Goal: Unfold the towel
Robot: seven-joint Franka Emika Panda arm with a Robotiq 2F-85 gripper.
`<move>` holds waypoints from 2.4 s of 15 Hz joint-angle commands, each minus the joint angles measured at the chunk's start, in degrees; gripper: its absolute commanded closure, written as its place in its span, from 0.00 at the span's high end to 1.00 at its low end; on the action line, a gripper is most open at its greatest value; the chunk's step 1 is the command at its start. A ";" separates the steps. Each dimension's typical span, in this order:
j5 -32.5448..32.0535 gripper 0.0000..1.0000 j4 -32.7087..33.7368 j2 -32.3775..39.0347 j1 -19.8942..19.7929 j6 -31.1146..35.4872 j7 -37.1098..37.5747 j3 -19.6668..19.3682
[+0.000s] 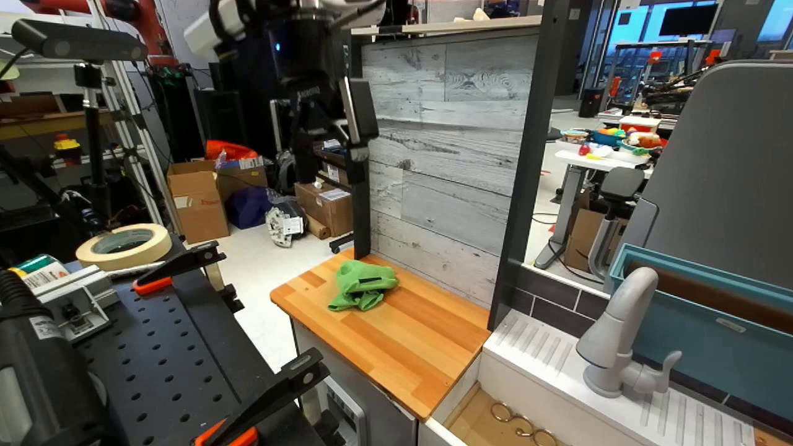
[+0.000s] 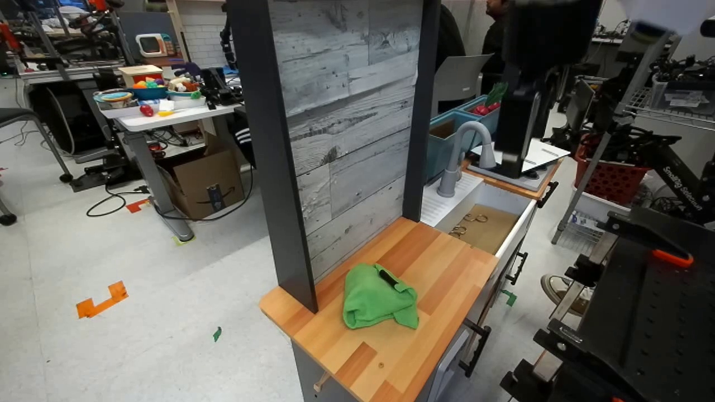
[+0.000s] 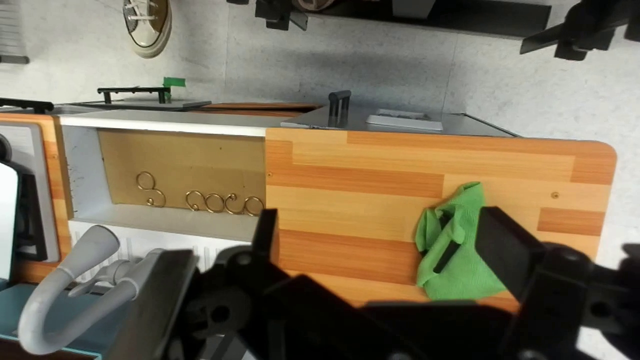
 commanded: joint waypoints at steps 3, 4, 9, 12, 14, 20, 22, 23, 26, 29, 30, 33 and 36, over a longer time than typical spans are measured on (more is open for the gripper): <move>-2.33 1.00 7.09 16.68 4.17 8.52 6.40 -3.56; -1.40 1.00 8.69 19.60 4.90 10.04 6.49 -4.15; 5.29 1.00 18.39 32.13 7.38 12.52 5.92 -5.92; 8.95 1.00 23.46 37.76 9.09 13.24 6.16 -6.31; 10.64 1.00 26.15 40.38 10.29 13.72 6.18 -6.46; 12.75 1.00 32.09 45.41 13.56 13.62 6.39 -7.57; 13.35 0.96 33.31 46.41 13.92 13.42 6.31 -7.79; 13.54 0.96 33.80 46.86 13.92 13.34 6.18 -7.83; 14.00 0.88 34.40 47.42 13.46 13.42 5.72 -7.66; 14.54 0.59 34.10 47.16 13.10 13.77 5.40 -7.68; 14.67 0.57 33.79 46.85 12.94 14.00 5.24 -7.62; 14.87 0.51 33.50 46.51 12.79 14.23 5.00 -7.58; 15.25 0.55 34.16 47.17 12.85 13.60 5.08 -7.85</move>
